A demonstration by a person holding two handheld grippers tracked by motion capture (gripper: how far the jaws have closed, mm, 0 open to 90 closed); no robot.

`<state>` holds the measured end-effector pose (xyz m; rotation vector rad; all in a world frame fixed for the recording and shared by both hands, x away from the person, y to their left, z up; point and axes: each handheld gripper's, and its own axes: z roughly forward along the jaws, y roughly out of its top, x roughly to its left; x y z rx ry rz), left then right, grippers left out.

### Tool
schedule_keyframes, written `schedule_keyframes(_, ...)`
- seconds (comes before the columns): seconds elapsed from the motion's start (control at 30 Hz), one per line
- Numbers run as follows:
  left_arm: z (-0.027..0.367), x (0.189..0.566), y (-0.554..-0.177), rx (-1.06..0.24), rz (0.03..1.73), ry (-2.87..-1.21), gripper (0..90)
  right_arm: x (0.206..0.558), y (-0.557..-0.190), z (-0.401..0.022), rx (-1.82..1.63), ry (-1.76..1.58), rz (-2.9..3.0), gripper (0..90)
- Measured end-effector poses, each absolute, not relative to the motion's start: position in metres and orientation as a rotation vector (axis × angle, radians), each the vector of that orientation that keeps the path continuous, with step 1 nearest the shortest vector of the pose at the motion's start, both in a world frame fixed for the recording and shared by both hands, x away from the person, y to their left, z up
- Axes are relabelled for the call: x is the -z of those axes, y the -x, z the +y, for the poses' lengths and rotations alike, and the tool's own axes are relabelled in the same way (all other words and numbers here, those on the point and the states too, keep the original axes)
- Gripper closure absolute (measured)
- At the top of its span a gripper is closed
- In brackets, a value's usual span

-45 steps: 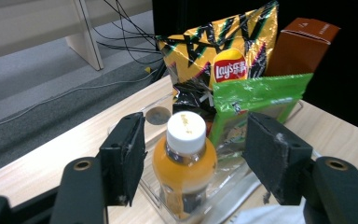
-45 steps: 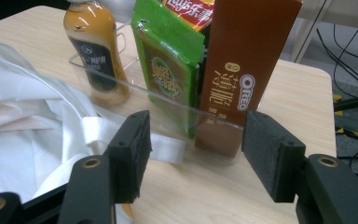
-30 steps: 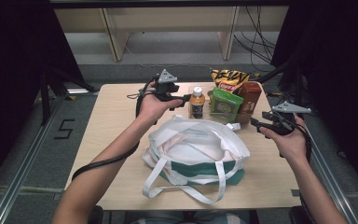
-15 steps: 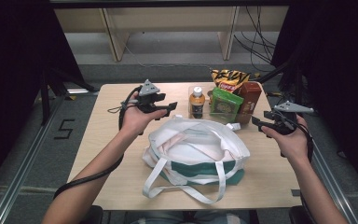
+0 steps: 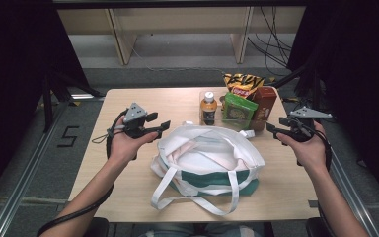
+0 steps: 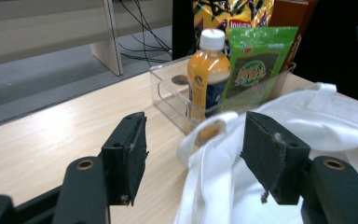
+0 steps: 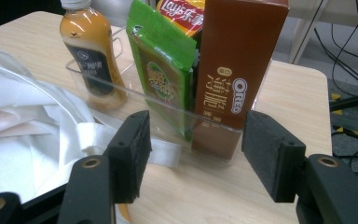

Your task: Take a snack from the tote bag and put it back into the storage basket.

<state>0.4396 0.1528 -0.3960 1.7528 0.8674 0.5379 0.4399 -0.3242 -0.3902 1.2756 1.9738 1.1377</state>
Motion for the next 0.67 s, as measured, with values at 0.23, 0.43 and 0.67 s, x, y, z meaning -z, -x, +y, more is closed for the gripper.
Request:
schedule_keyframes(0.23,0.16,0.42,-0.415,-0.552,0.872,-1.66,40.6,0.392,-0.439,-0.321,-1.141,-1.307,1.97,42.8)
schedule_keyframes(0.43,0.159,0.432,-0.406,-0.563,0.877,-1.627,40.7,0.394,-0.44,-0.318,-1.145,-1.294,1.979,42.7)
schedule_keyframes(0.67,0.162,0.435,-0.402,-0.606,0.872,-1.623,41.6,0.395,-0.44,-0.322,-1.128,-1.3,1.994,42.7)
